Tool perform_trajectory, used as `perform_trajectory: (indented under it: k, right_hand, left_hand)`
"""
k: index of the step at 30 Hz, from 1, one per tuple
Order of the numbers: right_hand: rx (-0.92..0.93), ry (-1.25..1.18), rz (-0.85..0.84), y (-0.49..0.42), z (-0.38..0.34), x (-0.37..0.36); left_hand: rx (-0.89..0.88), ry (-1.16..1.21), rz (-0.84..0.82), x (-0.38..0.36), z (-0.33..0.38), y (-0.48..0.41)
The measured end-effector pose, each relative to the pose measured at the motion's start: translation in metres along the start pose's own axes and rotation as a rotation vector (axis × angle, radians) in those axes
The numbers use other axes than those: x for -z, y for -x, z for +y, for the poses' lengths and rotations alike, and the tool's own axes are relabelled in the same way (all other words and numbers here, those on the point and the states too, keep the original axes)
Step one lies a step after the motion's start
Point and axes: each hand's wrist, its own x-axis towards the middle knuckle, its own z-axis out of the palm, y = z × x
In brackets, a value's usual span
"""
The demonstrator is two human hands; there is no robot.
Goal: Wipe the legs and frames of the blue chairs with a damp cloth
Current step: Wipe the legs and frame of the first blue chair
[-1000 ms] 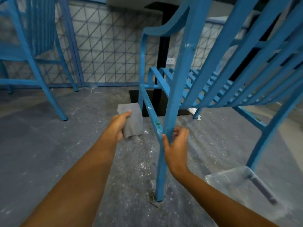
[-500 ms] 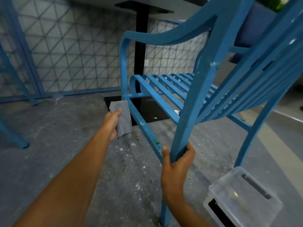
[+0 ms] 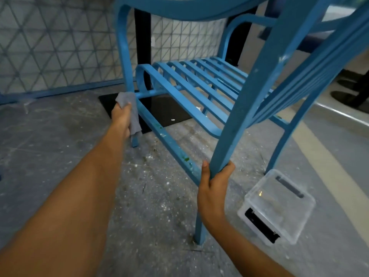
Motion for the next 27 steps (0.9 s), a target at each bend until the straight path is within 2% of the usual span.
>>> perform_trajectory:
  k: [2, 6, 10, 21, 27]
  right_hand:
    - [-0.001, 0.007, -0.007, 0.0, -0.001, 0.0]
    - [-0.008, 0.023, -0.023, 0.001, -0.001, 0.0]
    - [0.003, 0.053, -0.055, 0.0, -0.002, 0.002]
    - [-0.009, 0.066, -0.117, 0.0, 0.004, 0.006]
    - [-0.018, 0.052, -0.119, 0.0, 0.002, 0.005]
  left_hand:
    - [0.044, -0.012, 0.042, -0.002, 0.004, -0.012]
    - [-0.113, -0.165, 0.044, -0.006, 0.0, -0.031]
    - [-0.078, -0.253, 0.085, -0.02, -0.005, -0.048]
    - [-0.307, -0.781, -0.28, -0.029, -0.014, -0.075]
    - [-0.421, -0.896, -0.348, -0.018, -0.016, -0.074]
